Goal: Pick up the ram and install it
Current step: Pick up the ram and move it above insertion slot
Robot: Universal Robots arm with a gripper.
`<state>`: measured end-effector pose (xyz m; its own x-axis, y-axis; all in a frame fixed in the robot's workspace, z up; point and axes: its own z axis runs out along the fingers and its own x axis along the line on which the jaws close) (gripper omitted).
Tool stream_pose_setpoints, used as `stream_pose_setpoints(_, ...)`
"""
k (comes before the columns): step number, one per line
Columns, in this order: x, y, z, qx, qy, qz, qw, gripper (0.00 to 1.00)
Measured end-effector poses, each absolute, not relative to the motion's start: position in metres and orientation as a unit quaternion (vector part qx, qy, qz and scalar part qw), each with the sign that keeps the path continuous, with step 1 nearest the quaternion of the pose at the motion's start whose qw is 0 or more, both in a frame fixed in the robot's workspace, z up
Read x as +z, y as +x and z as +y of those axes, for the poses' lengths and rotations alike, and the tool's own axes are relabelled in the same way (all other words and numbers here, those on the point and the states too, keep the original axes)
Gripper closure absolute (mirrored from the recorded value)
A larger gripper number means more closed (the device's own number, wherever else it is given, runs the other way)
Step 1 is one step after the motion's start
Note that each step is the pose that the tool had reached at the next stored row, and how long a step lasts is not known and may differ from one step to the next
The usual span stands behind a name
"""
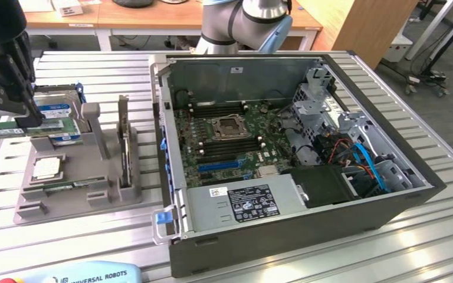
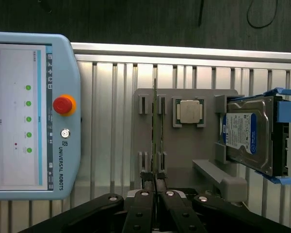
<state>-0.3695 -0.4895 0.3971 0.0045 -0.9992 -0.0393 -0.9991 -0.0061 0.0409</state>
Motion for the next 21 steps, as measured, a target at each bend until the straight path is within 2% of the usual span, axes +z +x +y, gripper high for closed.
stream_pose_setpoints(9, 0.412, -0.37, -0.49, -0.028, 0.709, -0.705, 0.0, 0.88)
stream_pose_setpoints(21, 0.413, -0.368, -0.489, -0.028, 0.709, -0.705, 0.0, 0.88)
